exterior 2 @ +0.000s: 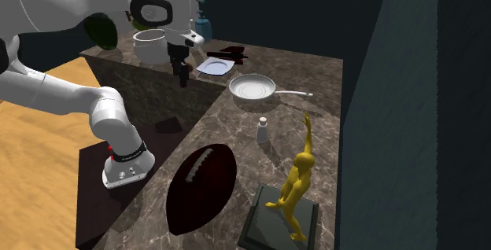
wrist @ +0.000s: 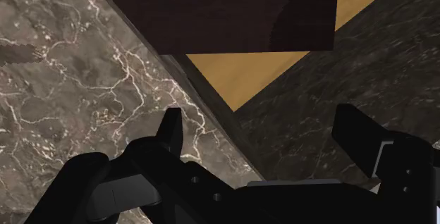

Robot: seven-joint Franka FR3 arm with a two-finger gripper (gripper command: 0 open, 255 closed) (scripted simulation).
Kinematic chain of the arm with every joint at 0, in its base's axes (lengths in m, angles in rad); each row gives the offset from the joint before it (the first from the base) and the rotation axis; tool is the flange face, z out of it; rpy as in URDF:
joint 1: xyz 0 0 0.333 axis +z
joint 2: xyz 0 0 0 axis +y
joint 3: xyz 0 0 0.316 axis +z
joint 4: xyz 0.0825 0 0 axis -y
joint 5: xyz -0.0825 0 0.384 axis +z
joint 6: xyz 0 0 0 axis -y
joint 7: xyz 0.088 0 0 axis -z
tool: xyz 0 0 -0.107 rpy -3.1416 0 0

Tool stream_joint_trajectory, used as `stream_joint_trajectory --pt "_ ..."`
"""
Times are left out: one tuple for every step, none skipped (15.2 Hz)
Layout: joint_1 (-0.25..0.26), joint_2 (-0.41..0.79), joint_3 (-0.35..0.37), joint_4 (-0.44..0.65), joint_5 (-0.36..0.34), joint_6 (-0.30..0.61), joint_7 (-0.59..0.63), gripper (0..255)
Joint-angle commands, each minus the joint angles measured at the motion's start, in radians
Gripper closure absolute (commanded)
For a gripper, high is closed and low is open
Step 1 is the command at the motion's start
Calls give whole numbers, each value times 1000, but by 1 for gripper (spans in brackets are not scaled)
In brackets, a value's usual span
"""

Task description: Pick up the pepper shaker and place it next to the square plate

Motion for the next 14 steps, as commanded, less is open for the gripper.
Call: stream_joint_trajectory --pt "0 0 0 0 0 0 0 0" --pt "-5 13 -20 -2 -17 23 -29 0" --pt "-10 28 -40 -2 -33 46 -58 0" --pt "-15 44 -61 -1 -47 69 -86 0" --pt "-19 62 -81 2 -61 93 -115 0" --pt "-23 80 -101 6 -74 117 -143 0" --pt "-27 101 -121 12 -86 141 -171 0" --pt "-30 122 -141 18 -96 165 -199 0" --pt "-32 145 -161 27 -105 188 -227 0" --pt "-34 169 -180 36 -112 212 -255 0" --pt "-36 194 -200 47 -118 235 -283 0" --pt "-37 220 -220 60 -123 258 -311 0" --pt "-37 248 -239 73 -125 281 -340 0" --pt "-37 276 -258 89 -126 303 -369 0"
